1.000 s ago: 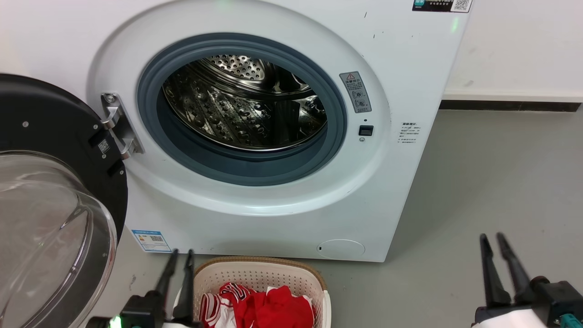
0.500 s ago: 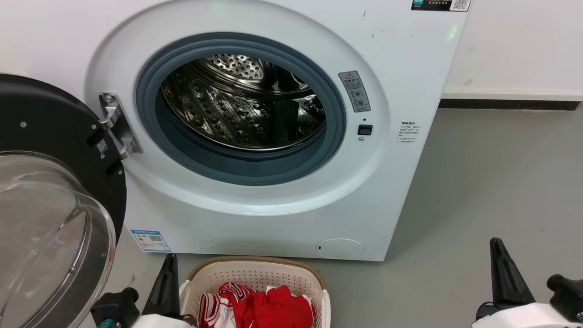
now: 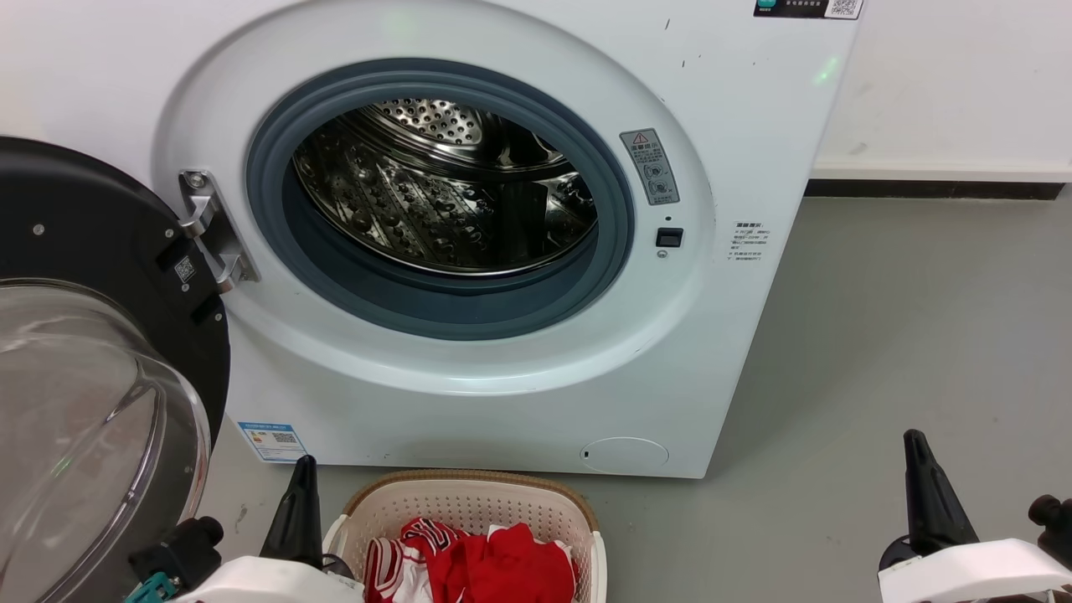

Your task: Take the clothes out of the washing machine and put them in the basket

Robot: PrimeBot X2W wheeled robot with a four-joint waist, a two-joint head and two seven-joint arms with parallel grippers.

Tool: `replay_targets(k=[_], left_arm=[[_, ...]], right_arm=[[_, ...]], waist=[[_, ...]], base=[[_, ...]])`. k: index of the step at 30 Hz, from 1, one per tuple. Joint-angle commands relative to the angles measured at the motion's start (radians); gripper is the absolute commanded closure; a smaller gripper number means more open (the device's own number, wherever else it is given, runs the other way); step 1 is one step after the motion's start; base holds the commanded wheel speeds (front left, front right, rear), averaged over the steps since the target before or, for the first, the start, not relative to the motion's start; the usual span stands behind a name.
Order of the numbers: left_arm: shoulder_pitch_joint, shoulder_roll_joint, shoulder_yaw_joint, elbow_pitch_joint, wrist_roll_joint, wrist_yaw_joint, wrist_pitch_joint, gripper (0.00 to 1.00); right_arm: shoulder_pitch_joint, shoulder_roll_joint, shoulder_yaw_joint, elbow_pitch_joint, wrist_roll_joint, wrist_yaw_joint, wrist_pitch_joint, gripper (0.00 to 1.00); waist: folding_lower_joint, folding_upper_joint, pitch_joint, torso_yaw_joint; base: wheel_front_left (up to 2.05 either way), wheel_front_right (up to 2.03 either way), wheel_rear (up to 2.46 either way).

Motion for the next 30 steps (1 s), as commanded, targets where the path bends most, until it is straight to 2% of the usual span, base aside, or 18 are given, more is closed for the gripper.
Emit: replay_targets(k=[1, 30], left_arm=[[-0.028, 0.001, 0.008, -0.008, -0.041, -0.008, 0.008, 1.00], [-0.087, -0.001, 0.044, 0.033, -0.446, -0.027, 0.104, 1.00]], right_arm=[[-0.032, -0.003, -0.003, -0.006, 0.045, 0.000, 0.008, 1.00], [-0.091, -0.004, -0.011, 0.045, 0.459, 0.000, 0.106, 1.00]], waist=[[-0.0001, -0.0001, 0.000, 0.000], [-0.0001, -0.0001, 0.006, -0.007]], base=[[0.00, 0.00, 0.00], [0.00, 0.00, 0.00]])
